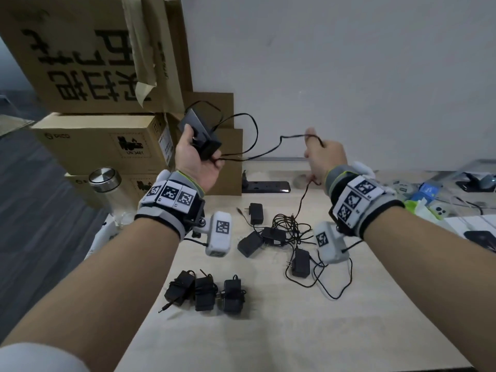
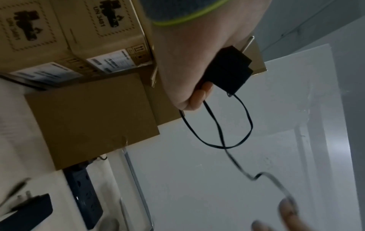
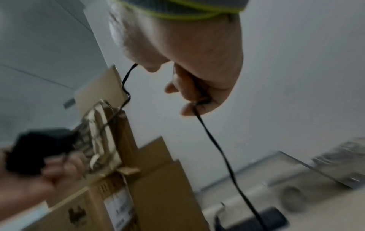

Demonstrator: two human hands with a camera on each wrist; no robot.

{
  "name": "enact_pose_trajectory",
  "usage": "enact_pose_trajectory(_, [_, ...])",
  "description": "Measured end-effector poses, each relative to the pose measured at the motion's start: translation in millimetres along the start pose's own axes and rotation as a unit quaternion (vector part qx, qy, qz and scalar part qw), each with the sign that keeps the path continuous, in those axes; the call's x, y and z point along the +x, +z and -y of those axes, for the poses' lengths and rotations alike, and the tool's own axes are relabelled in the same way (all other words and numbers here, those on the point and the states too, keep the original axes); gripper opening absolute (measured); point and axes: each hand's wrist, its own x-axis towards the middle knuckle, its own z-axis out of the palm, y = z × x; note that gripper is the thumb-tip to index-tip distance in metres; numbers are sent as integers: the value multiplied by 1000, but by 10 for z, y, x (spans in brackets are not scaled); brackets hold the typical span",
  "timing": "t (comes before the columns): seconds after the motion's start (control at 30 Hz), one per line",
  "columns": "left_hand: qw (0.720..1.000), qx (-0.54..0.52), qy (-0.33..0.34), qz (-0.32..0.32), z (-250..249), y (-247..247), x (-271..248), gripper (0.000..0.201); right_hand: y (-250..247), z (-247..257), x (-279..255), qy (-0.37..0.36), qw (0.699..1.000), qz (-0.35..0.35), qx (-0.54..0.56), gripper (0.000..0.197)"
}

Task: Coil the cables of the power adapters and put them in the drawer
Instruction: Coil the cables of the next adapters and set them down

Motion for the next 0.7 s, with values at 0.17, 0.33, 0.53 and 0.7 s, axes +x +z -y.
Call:
enact_pose_trajectory(0.17, [999, -1, -10, 40, 55, 87, -69, 35, -123, 563, 16, -87, 994, -57, 20, 55])
enact_pose_trajectory(0.33, [997, 11, 4, 77, -46, 195, -82, 37, -268, 937, -13, -156, 982, -106, 19, 61])
enact_pose_trajectory(0.53, [997, 62, 18, 36, -156, 92, 2, 40, -537, 1040, 13, -150, 970, -186, -46, 65])
enact_pose_trajectory(0.7, [994, 73, -11, -80, -2, -277, 73, 39, -584, 899, 82, -77, 982, -163, 64, 54])
